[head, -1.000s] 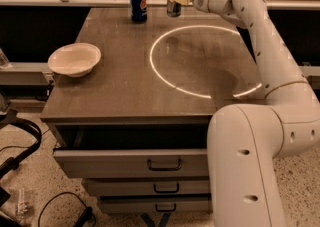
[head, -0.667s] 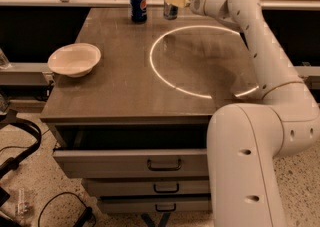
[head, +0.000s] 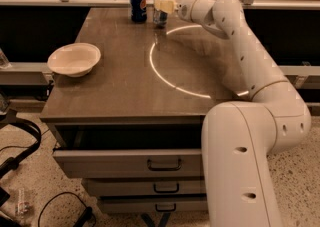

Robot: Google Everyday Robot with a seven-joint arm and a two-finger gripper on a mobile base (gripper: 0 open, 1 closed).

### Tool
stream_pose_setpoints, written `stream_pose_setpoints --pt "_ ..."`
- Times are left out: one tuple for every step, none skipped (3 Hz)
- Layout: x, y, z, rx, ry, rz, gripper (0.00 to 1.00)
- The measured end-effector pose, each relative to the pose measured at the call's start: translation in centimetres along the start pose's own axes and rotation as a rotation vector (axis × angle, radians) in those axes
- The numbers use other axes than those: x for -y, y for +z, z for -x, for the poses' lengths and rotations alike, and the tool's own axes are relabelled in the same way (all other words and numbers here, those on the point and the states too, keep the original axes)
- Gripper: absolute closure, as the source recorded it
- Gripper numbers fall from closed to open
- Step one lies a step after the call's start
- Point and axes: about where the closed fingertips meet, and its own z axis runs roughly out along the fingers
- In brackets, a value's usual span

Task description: Move redbull can near pepsi can

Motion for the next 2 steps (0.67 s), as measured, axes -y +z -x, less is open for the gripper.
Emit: stream_pose_setpoints --pt "0.52 0.67 -1.45 -0.039 -0.076 -0.044 0.97" --pt "0.19 0.91 -1.42 -0.036 -0.069 -0.035 0.74"
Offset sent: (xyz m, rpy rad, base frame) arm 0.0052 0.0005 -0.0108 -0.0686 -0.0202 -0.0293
